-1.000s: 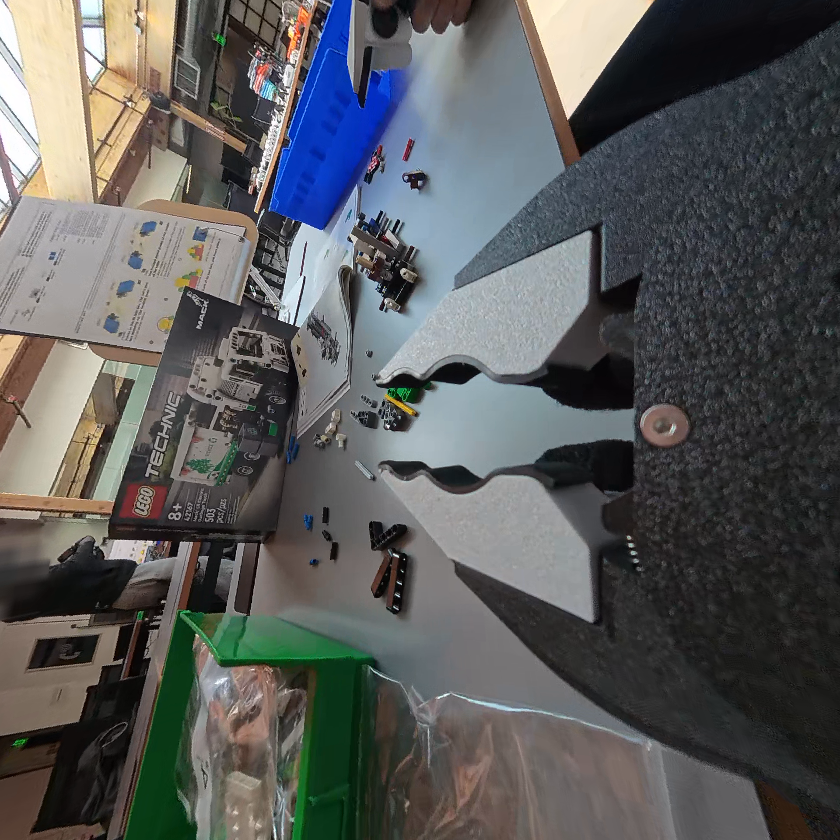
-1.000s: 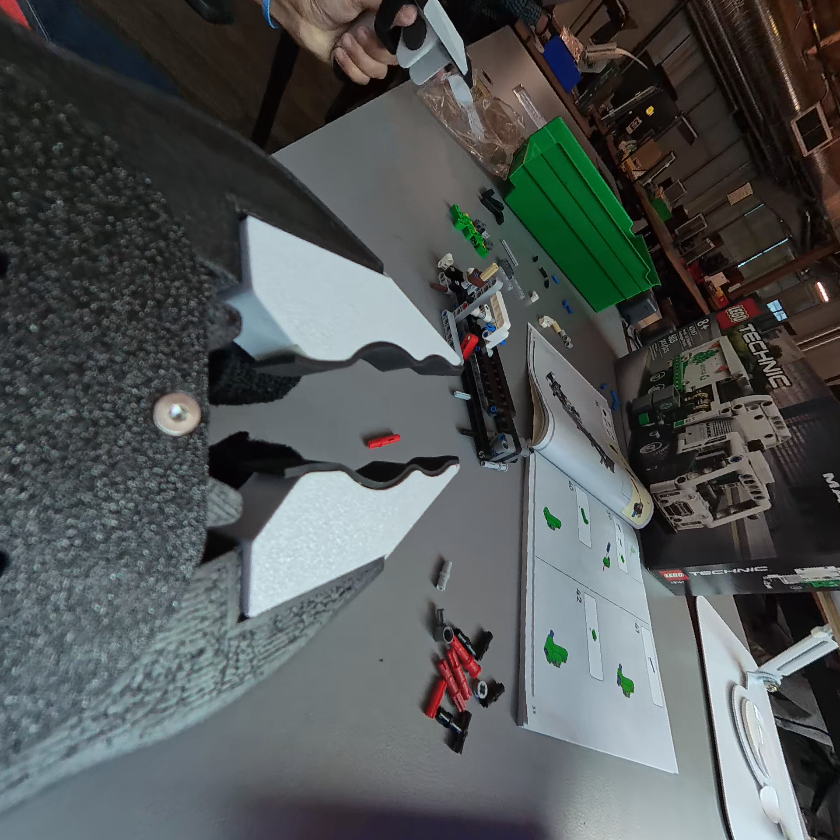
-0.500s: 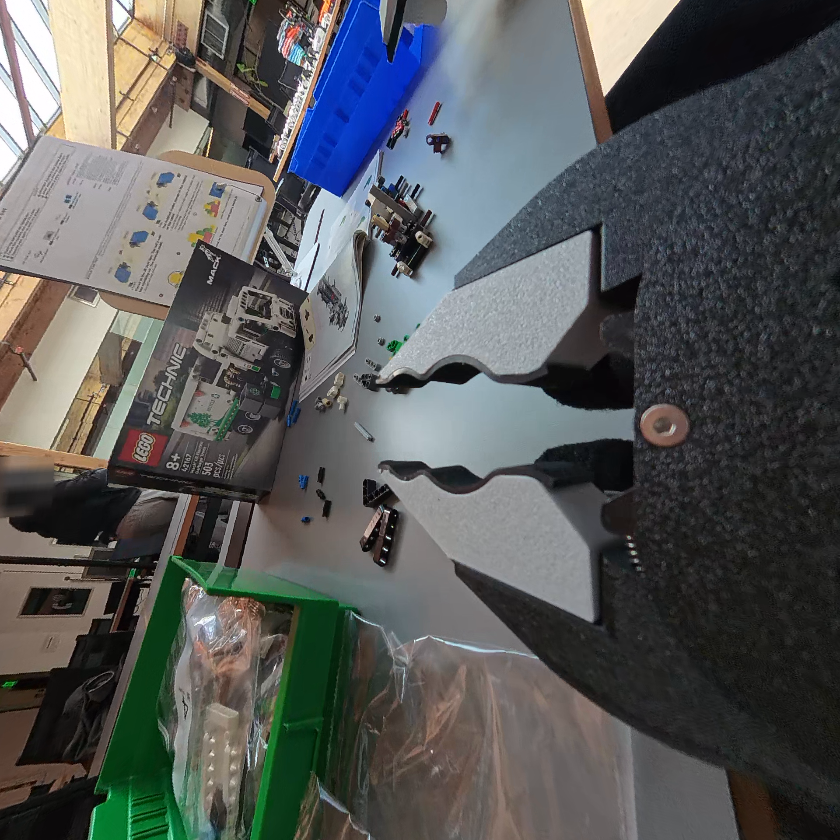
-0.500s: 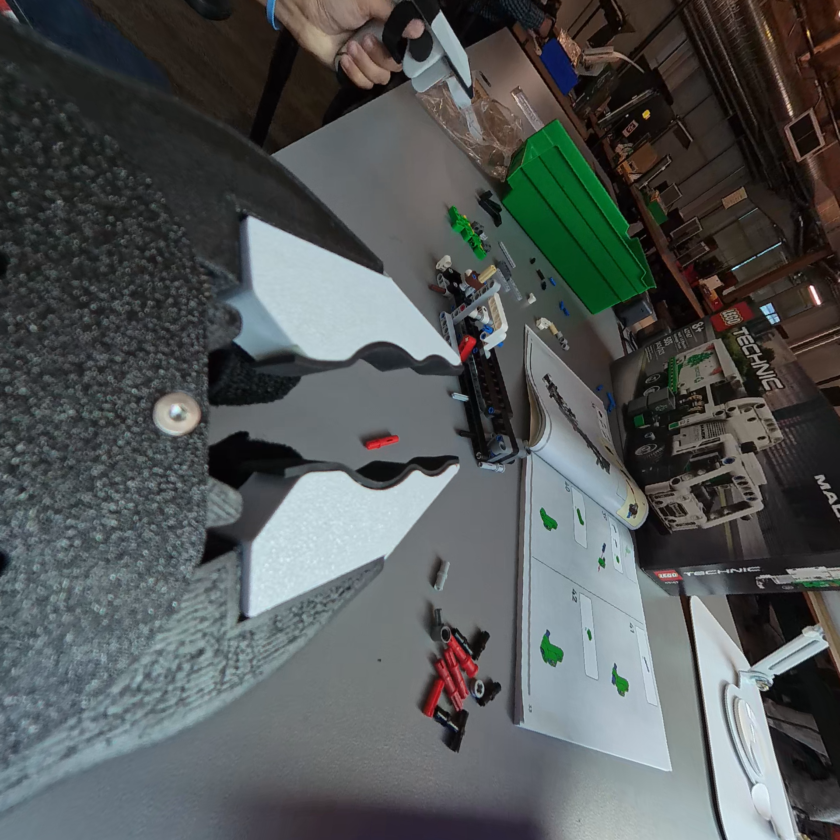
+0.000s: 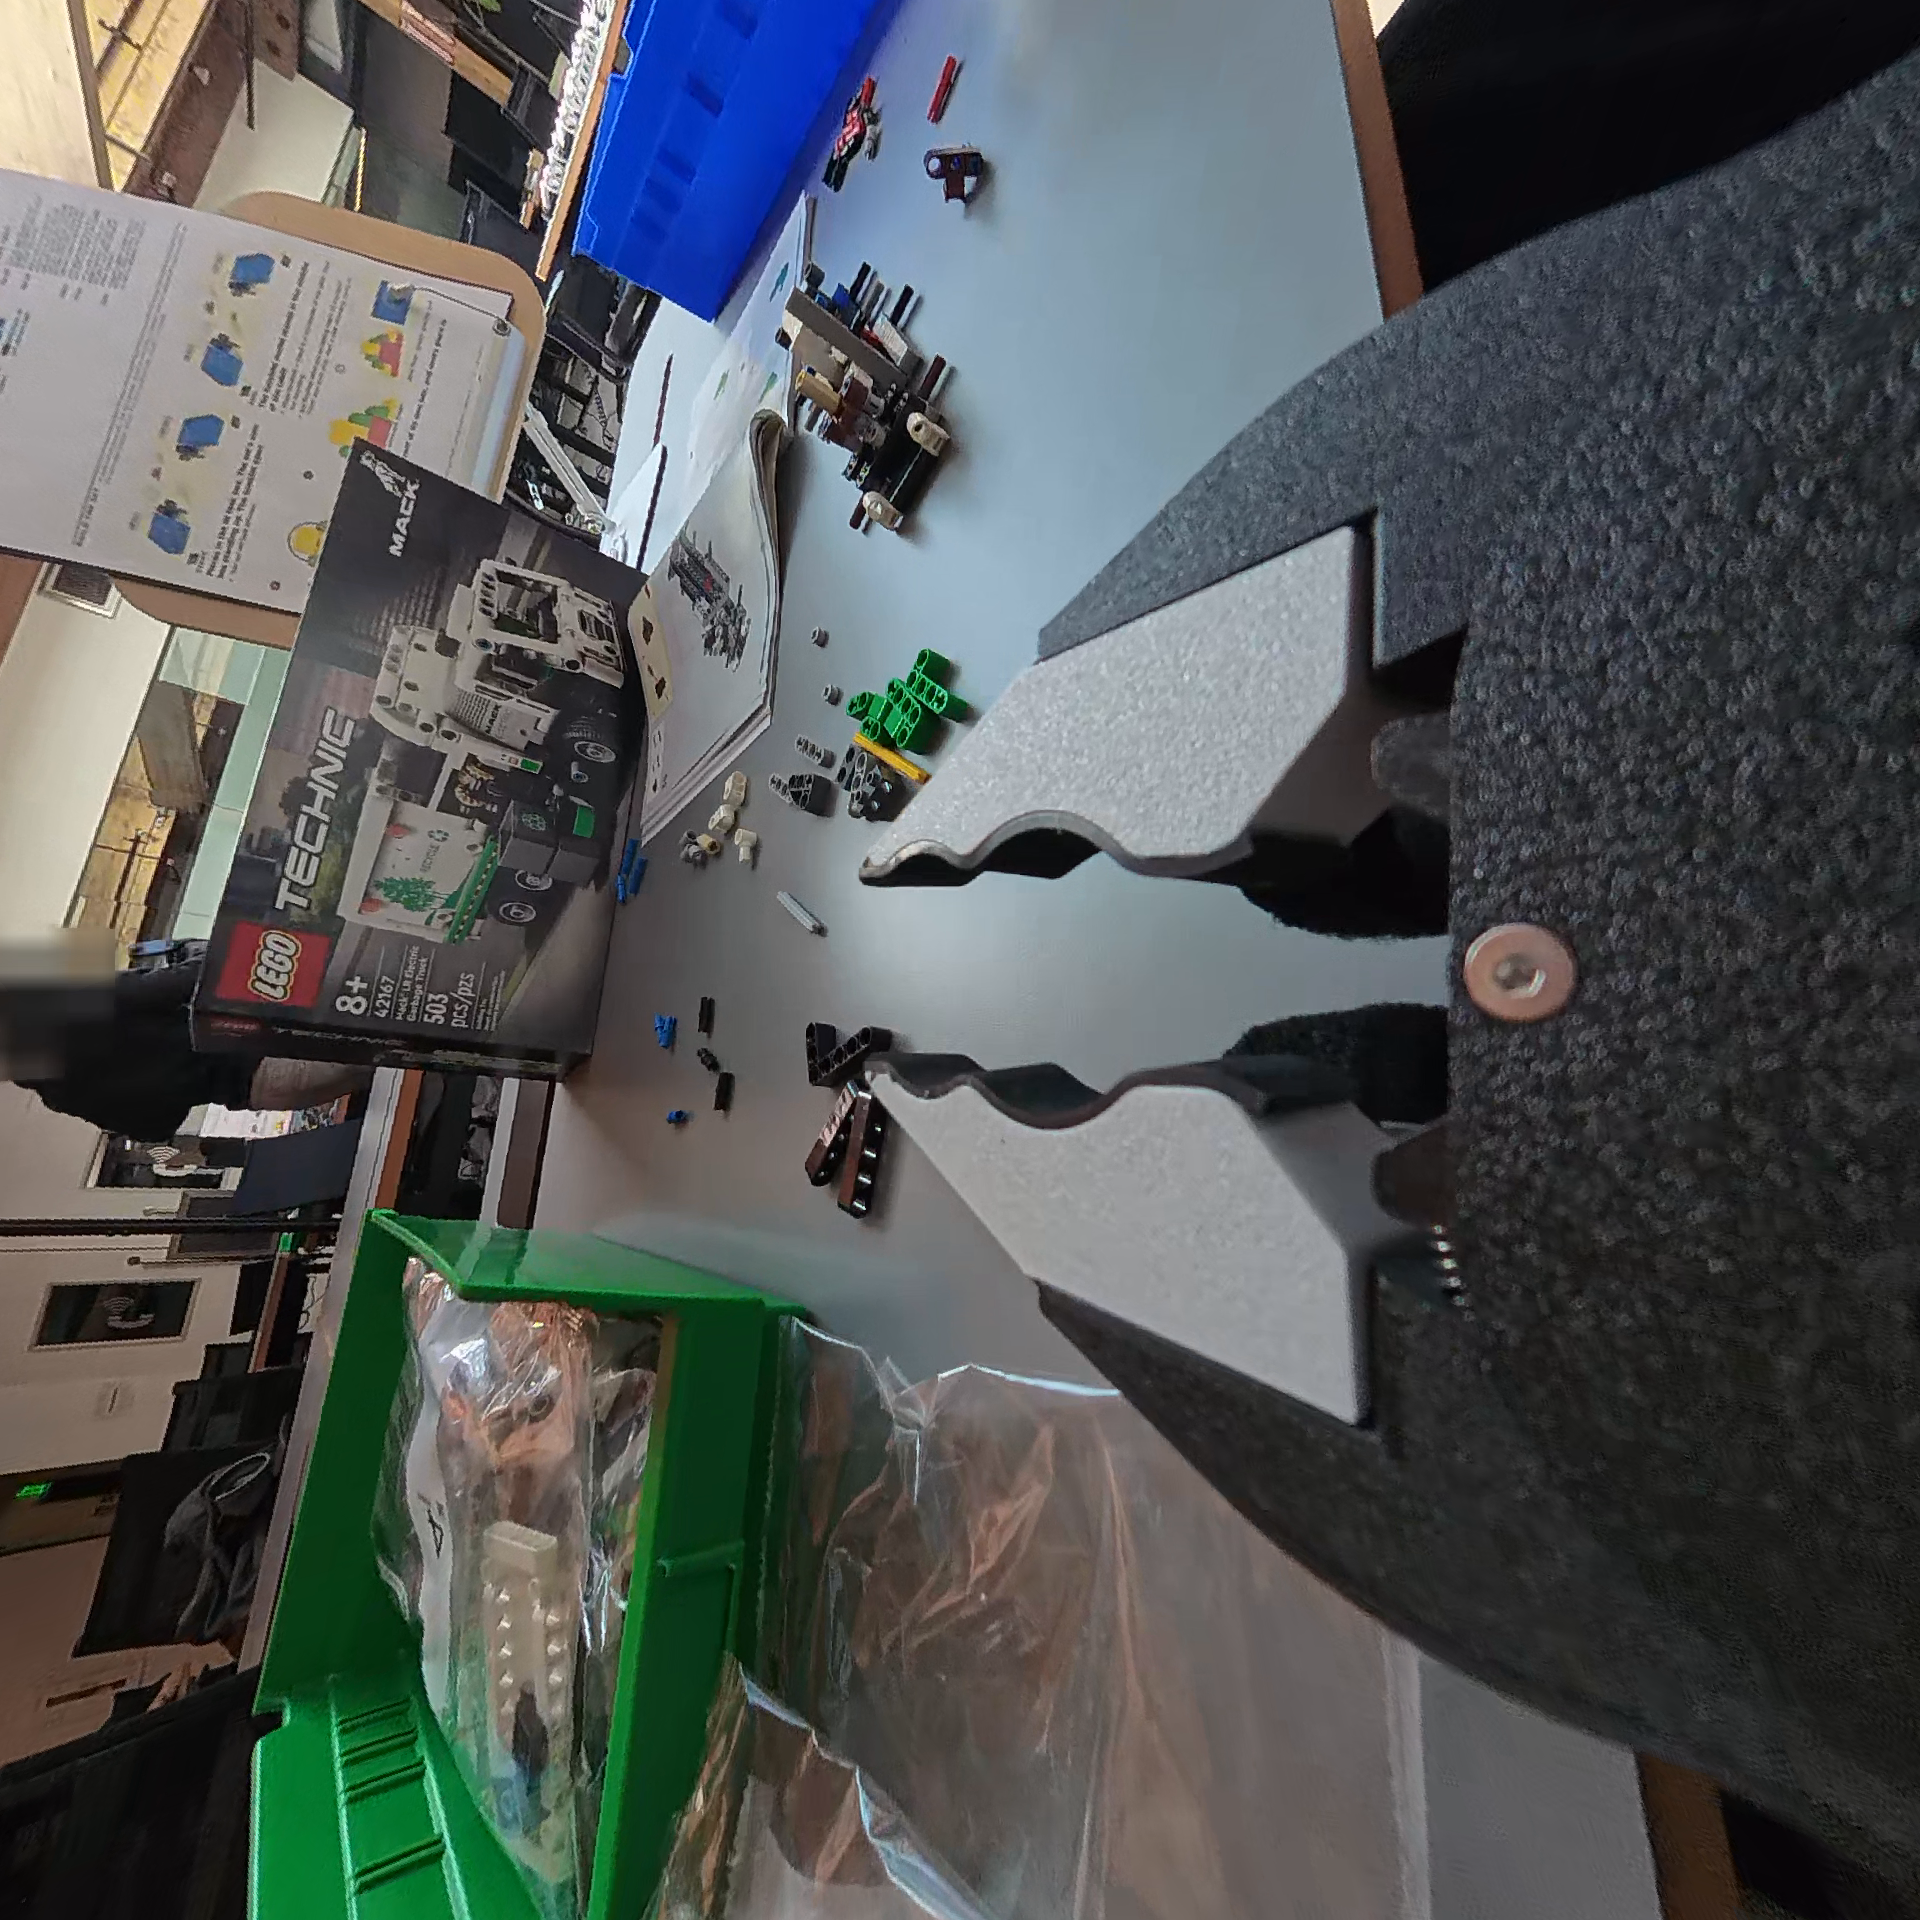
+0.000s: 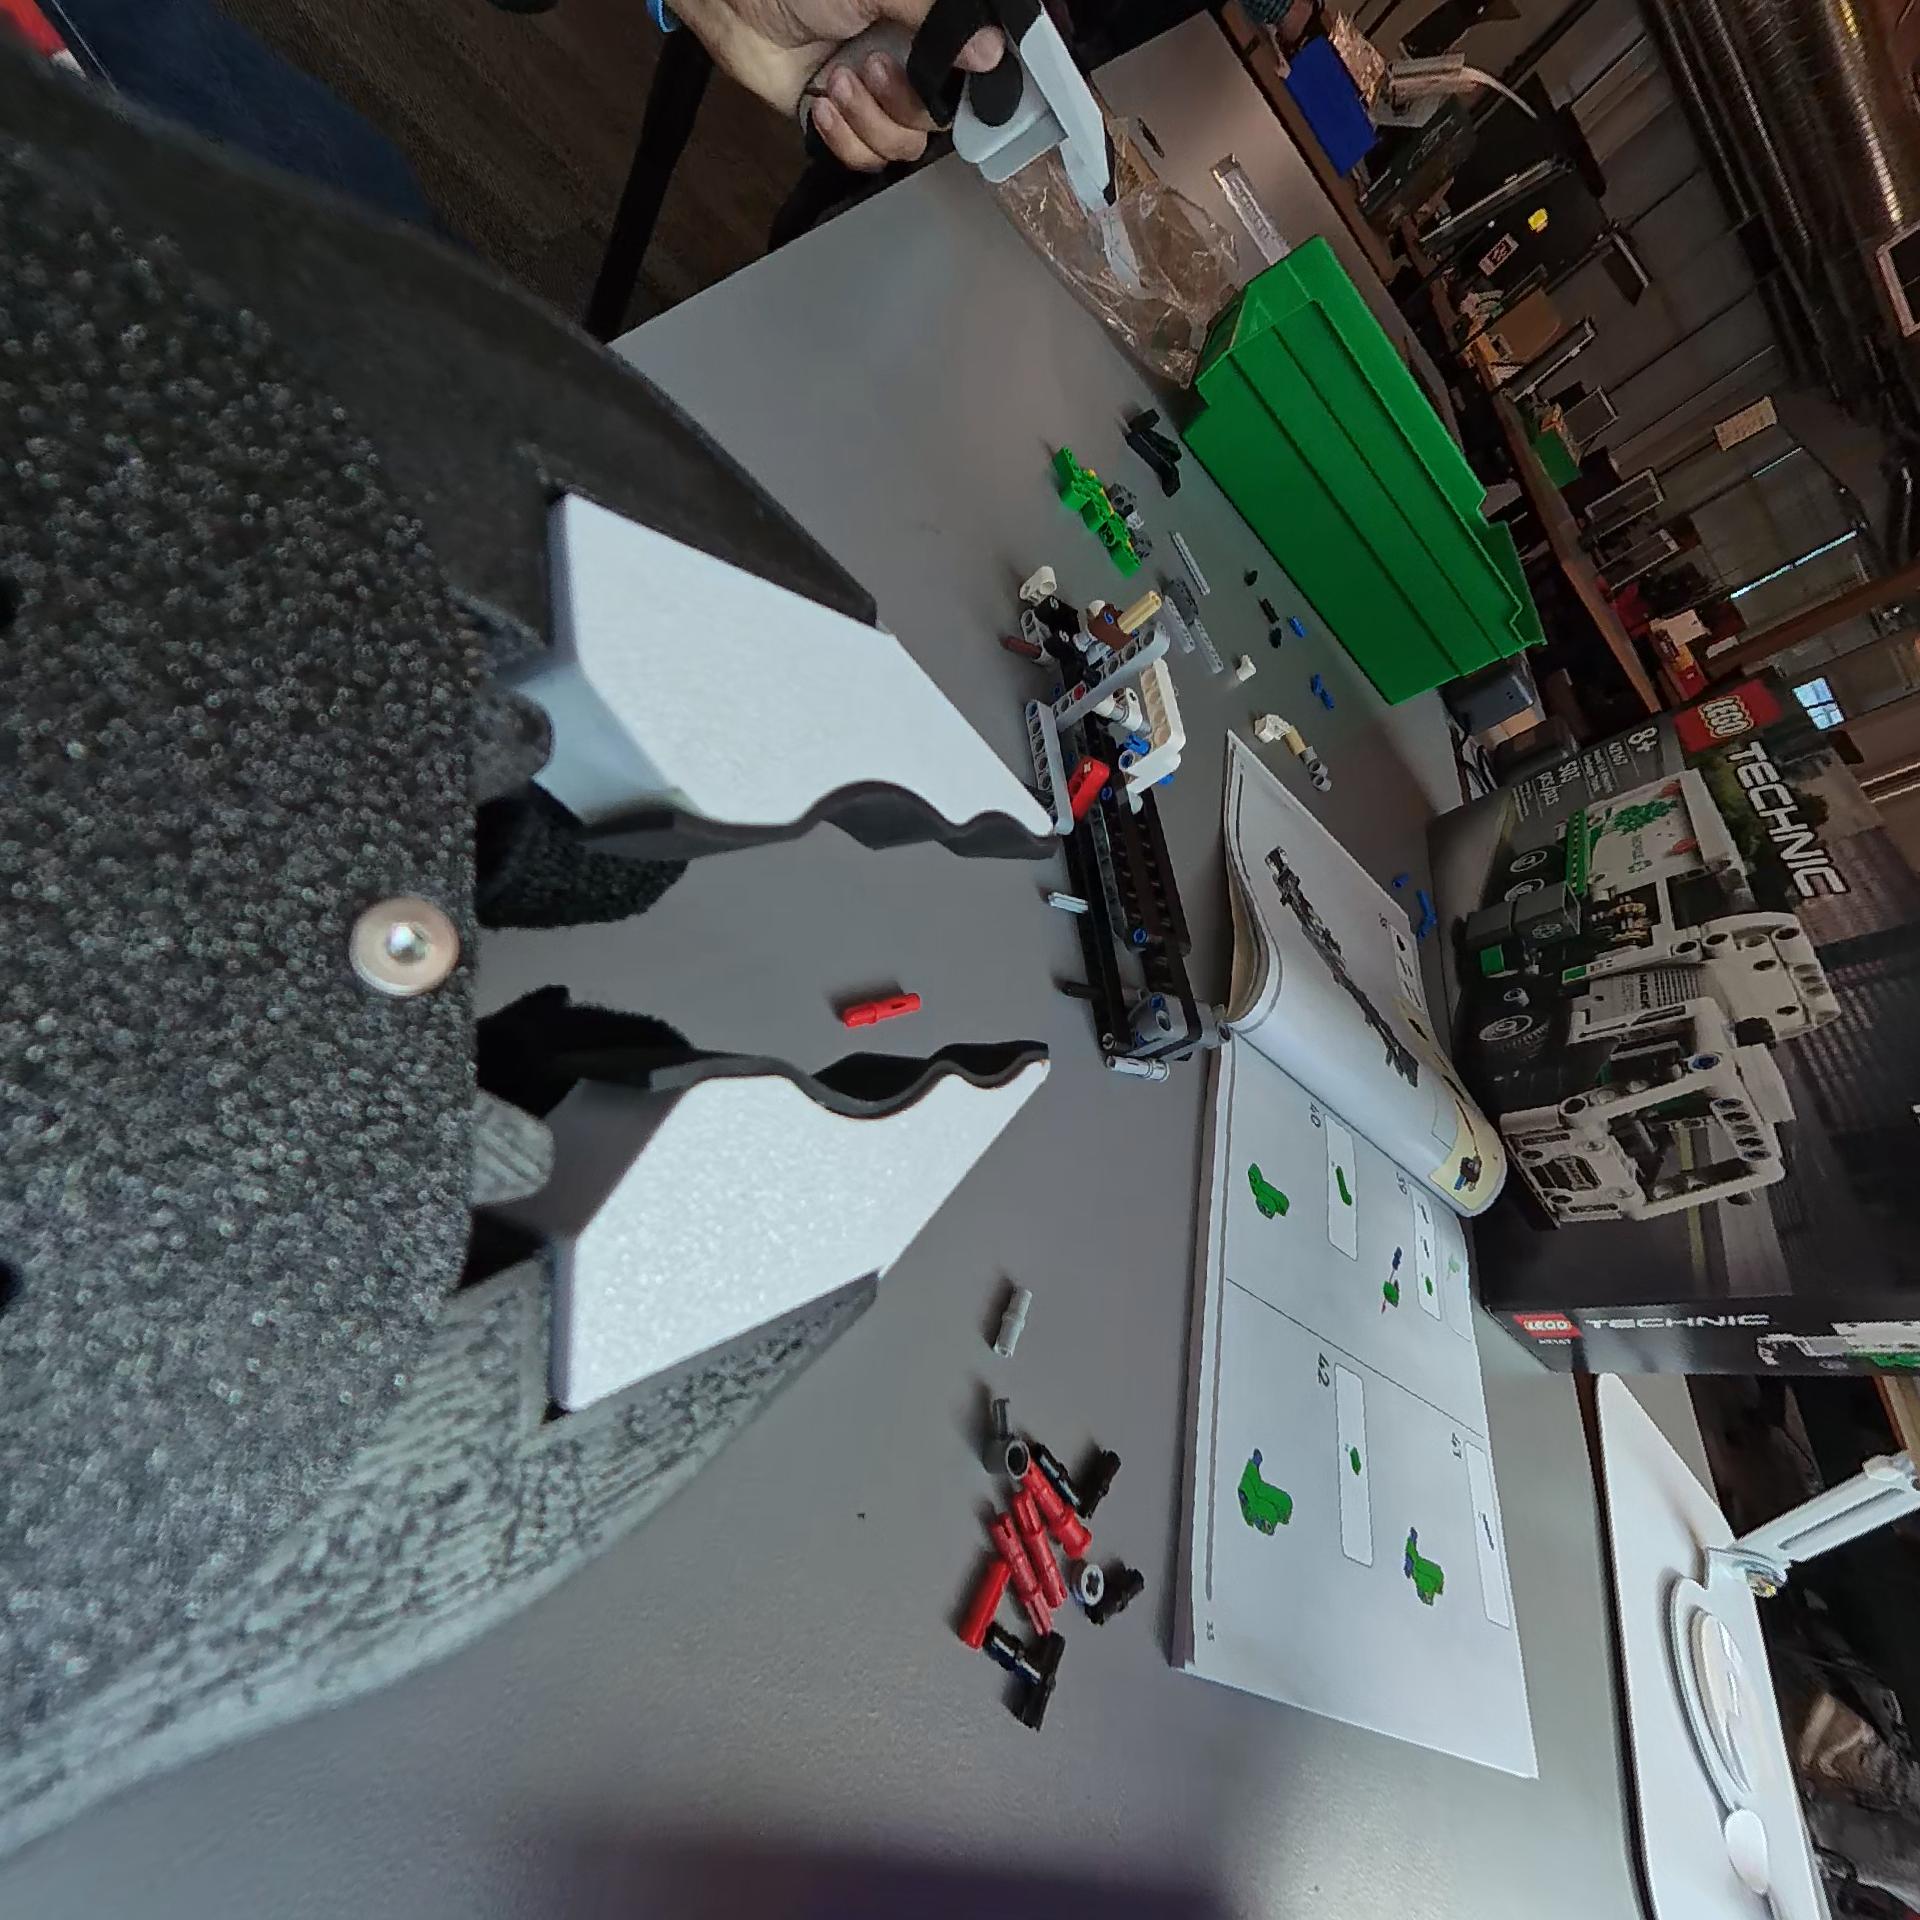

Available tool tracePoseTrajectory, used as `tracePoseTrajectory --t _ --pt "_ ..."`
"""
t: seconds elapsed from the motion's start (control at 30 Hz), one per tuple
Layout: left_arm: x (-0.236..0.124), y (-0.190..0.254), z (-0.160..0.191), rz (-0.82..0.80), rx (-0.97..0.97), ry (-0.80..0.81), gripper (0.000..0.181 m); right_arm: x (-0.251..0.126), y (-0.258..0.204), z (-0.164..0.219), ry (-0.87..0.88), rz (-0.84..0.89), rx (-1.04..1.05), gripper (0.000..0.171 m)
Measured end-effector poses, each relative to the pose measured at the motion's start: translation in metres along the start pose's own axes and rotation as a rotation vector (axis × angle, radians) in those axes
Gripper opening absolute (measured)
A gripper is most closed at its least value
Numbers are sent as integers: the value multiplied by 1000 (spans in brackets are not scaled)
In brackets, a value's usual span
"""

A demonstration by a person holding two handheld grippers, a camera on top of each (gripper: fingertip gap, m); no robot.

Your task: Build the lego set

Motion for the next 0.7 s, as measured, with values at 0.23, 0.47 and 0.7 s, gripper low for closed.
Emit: tracePoseTrajectory --t 0.23,0.47,0.7 --pt "-1 1 5 6 -8 -28 30 0 0 0 -2 2 -6 35" --pt "4 9 11 20 36 -66 30 0 -1 1 -6 -3 -5 34" --pt "5 12 13 27 48 -76 29 0 -2 0 0 -6 -4 34"
Point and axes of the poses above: each gripper's, where its closed fingertips meet, x out along the fingers, z out of its underside, y = z × x across the jaws, the point moved 3 cm from there along -x, back along the fingers, and after that the axes turned 4 degrees about -z, right-handed, at the moved point
